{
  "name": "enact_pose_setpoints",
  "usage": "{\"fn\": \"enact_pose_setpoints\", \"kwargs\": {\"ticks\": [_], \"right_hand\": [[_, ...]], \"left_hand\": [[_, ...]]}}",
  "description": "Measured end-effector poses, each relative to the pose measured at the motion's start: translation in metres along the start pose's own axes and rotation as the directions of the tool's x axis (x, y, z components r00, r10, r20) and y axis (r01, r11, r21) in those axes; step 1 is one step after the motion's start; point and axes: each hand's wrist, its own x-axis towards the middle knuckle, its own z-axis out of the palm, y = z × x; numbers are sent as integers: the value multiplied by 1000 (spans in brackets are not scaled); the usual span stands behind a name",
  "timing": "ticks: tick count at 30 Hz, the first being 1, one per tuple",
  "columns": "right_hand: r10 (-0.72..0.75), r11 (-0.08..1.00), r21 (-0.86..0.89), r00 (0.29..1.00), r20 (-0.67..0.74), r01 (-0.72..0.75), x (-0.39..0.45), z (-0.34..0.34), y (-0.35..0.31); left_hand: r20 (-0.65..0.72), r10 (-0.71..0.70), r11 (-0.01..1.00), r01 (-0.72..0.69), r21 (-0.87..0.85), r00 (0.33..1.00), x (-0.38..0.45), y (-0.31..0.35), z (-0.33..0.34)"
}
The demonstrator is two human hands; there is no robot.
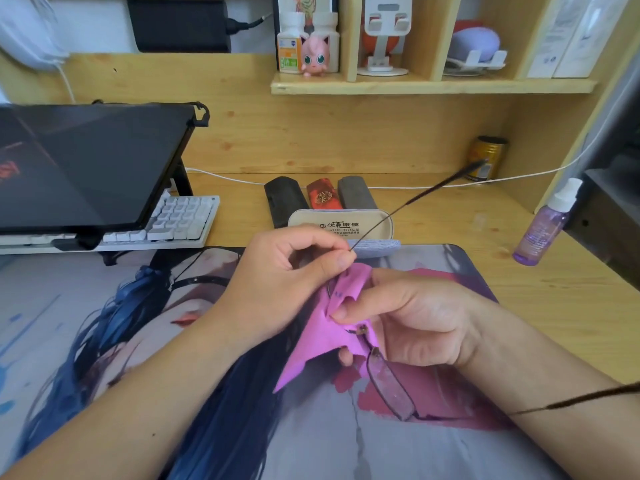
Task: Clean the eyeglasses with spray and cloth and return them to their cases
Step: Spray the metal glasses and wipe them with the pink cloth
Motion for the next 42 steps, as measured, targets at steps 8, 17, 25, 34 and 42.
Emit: {"fn": "enact_pose_setpoints", "kwargs": {"ticks": [8, 17, 25, 34, 42], "right_hand": [[-134, 959, -260, 989, -65, 113, -4, -1, -2], [-216, 935, -325, 953, -211, 141, -1, 9, 1], [-127, 990, 71, 992, 25, 125, -3, -2, -2], [-112, 983, -144, 993, 40, 117, -2, -5, 2], [-332, 943, -104, 865, -376, 317, 10, 0, 7]], "left_hand": [[-25, -41, 999, 41, -9, 999, 0, 1, -4], [-27, -71, 988, 67, -136, 997, 2, 4, 0], [-84, -54, 983, 39, -179, 995, 3, 2, -1], [-8, 72, 997, -72, 5, 997, -2, 3, 5], [-216, 140, 986, -117, 115, 966, -1, 4, 6]]}}
